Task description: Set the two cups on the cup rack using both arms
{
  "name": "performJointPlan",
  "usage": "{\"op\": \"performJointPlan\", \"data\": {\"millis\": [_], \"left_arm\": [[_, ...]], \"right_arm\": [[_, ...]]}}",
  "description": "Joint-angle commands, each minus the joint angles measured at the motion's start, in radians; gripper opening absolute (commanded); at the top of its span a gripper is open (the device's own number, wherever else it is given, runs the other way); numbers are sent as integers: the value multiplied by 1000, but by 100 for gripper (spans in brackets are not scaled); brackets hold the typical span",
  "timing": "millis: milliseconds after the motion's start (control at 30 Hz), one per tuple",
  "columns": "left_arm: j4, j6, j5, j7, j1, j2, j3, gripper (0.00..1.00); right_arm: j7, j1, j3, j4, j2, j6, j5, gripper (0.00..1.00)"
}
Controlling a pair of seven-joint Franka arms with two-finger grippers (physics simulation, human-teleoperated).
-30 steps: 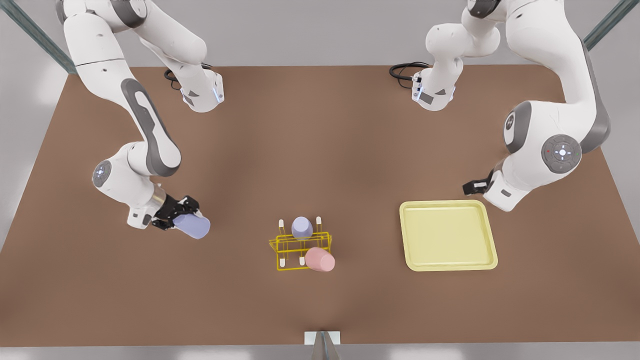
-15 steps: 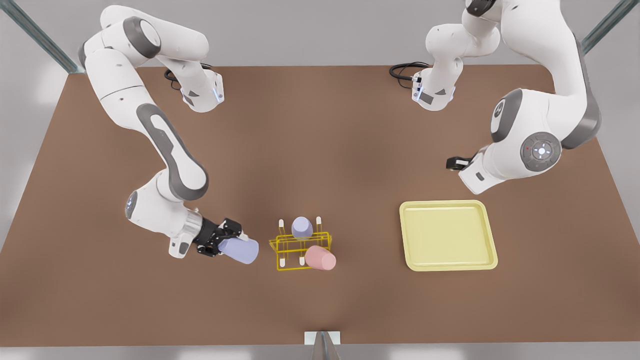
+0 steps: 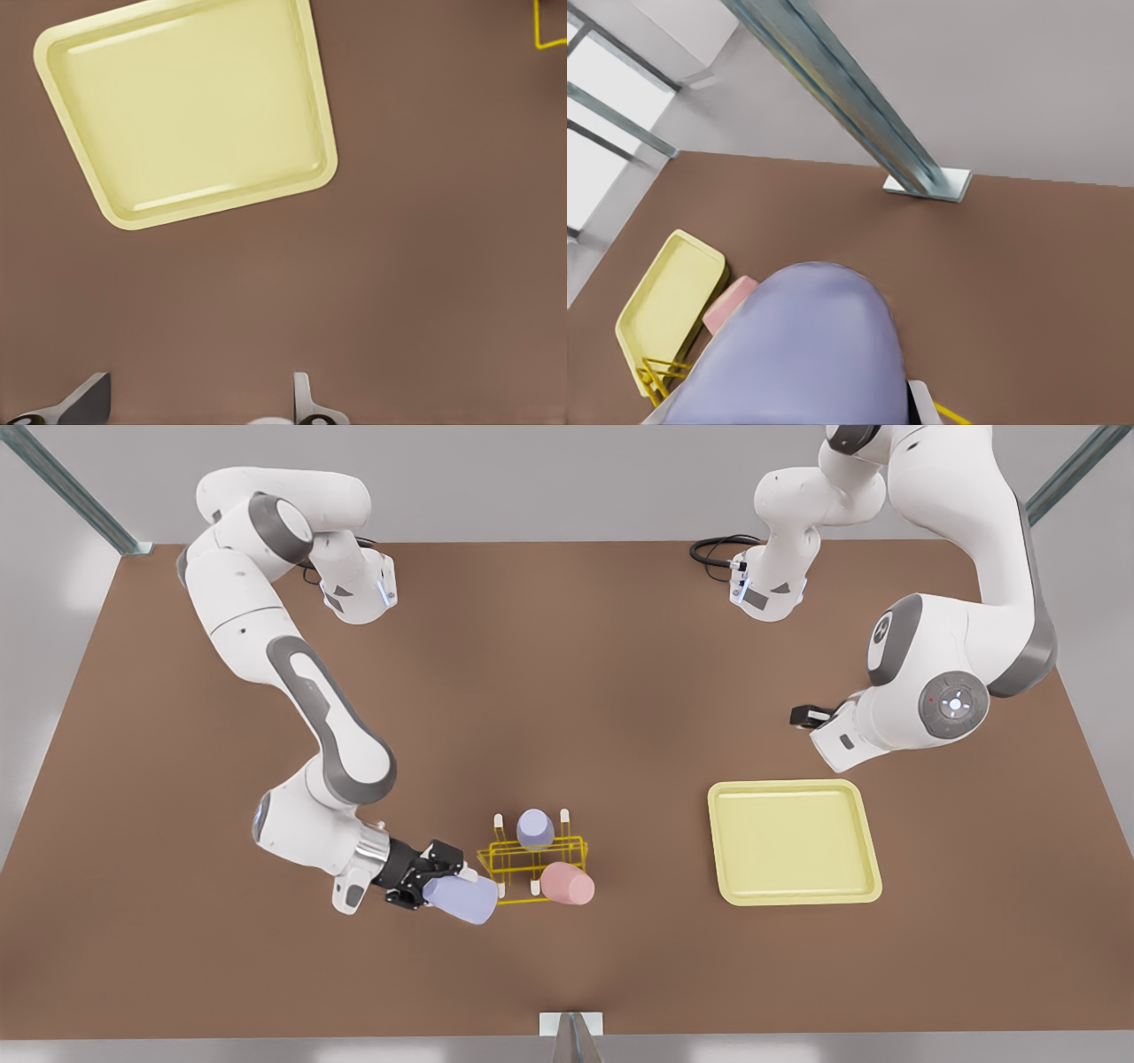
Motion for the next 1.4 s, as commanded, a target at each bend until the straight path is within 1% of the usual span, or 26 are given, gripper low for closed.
{"op": "performJointPlan", "data": {"millis": [0, 300, 800, 833, 867, 1033, 1200, 1300, 1367], "left_arm": [[0, -7, -1, 59, 0, 0, 0, 100], [2, -1, 0, 59, 0, 9, 0, 100], [0, 0, -1, 59, 0, 18, 0, 100], [0, 0, -1, 59, 0, 18, 0, 100], [2, 0, -1, 59, 0, 18, 0, 100], [3, 0, -1, 59, 0, 18, 0, 100], [5, 0, -1, 59, 0, 18, 0, 100], [6, -7, -1, 57, 0, 17, 0, 100], [8, -9, -1, 58, 0, 15, 0, 100]], "right_arm": [[128, 6, -1, 7, 5, -4, -1, 87], [119, 6, -22, 1, 13, -4, -12, 87], [121, 34, -22, -5, 54, -6, -21, 87], [122, 40, -22, -2, 54, -6, -19, 88], [122, 41, -22, -2, 54, -6, -18, 100], [125, 46, -21, 9, 54, -9, -12, 100], [151, 48, -21, 60, 54, -69, -6, 100], [249, 64, -16, 93, 46, -103, -15, 100], [298, 68, -27, 136, 42, -171, -19, 100]]}}
